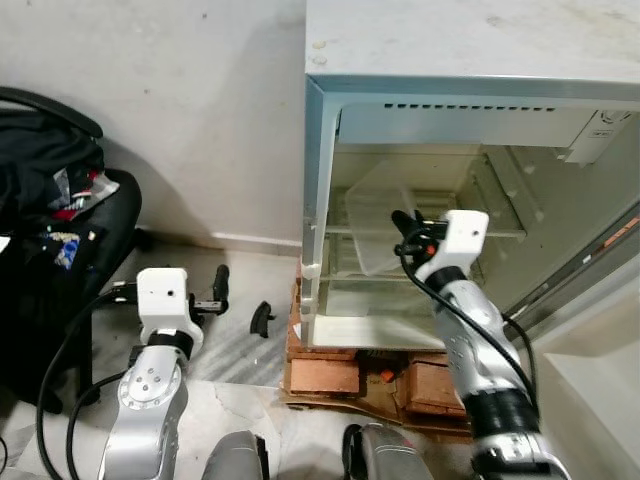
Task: Restocking fridge
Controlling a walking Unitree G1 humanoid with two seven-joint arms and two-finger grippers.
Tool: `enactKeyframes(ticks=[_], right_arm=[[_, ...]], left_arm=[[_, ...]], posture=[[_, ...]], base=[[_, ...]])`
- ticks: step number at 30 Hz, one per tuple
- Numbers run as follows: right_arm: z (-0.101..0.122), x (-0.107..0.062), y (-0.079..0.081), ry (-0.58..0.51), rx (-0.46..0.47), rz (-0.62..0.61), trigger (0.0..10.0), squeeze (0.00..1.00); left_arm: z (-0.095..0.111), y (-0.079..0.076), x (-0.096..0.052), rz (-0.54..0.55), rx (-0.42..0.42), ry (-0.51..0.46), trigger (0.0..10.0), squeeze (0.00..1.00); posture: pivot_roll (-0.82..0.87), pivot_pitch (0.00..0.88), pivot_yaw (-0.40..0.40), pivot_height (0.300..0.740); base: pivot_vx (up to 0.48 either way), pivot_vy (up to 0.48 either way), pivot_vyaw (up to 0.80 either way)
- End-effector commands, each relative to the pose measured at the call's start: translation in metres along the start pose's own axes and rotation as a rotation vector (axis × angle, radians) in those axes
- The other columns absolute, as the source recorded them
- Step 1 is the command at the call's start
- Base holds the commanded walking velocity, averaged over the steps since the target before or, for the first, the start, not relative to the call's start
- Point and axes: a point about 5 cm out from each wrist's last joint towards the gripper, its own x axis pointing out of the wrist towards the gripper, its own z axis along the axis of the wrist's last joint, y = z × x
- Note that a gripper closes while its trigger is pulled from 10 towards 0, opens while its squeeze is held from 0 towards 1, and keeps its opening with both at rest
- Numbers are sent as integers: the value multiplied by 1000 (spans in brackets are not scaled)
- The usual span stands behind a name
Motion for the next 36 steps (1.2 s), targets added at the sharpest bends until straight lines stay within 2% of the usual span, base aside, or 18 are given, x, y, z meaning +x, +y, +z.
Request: enactKeyframes(ticks=[1, 5, 7, 13, 16, 18, 20, 22, 23, 24, 29, 30, 35, 36], right_arm=[[1, 6, 2, -12, -15, 7, 10000, 0], [5, 26, 6, -9, 1, -14, 10000, 0], [6, 28, 7, -11, 0, -15, 10000, 0], [17, 52, 8, 4, 36, -89, 10000, 0], [18, 56, 7, 17, 81, -128, 10000, 0], [14, 60, 9, 62, 158, -187, 10000, 0], [12, 61, 10, 75, 178, -205, 10000, 0], [8, 63, 16, 103, 263, -243, 10000, 0], [8, 63, 16, 103, 263, -243, 10000, 0], [8, 65, 21, 111, 319, -259, 10000, 0], [13, 70, 31, 107, 372, -258, 10000, 0], [14, 71, 35, 104, 391, -252, 10000, 1000], [16, 74, 45, 98, 470, -237, 10000, 1000], [18, 75, 47, 91, 515, -227, 10000, 1000]], left_arm=[[3, -1, -3, 4, 8, -4, 10000, 0], [3, 1, -9, 20, 12, 6, 10000, 0], [4, 1, -11, 23, 13, 7, 10000, 0], [6, 6, -25, 59, 13, 18, 10000, 0], [5, 7, -31, 73, 10, 27, 10000, 0], [5, 7, -40, 94, 7, 41, 10000, 0], [5, 7, -43, 99, 6, 44, 10000, 0], [6, 5, -47, 105, 3, 53, 10000, 0], [6, 5, -47, 105, 3, 53, 10000, 0], [7, 4, -48, 105, 3, 54, 10000, 0], [8, 5, -47, 110, 3, 59, 10000, 0], [8, 4, -48, 112, 3, 62, 10000, 0], [9, 3, -49, 116, 1, 67, 10000, 0], [10, 2, -49, 119, -1, 65, 10000, 0]], posture=[[155, 179, -34, 740], [185, 195, -44, 740], [197, 204, -49, 740], [253, 256, -81, 740], [269, 272, -90, 740], [285, 294, -100, 740], [287, 297, -101, 740], [305, 311, -109, 740], [305, 311, -109, 740], [310, 315, -111, 740], [311, 319, -117, 740], [311, 321, -120, 740], [314, 320, -130, 740], [317, 320, -133, 740]], base=[[0, 0, 0], [0, 0, 0], [0, 0, 0], [0, 0, 0], [0, 0, 0], [0, 0, 0], [0, 0, 0], [0, 0, 0], [0, 0, 0], [0, 0, 0], [0, 0, 0], [0, 0, 0], [0, 0, 0], [0, 0, 0]])
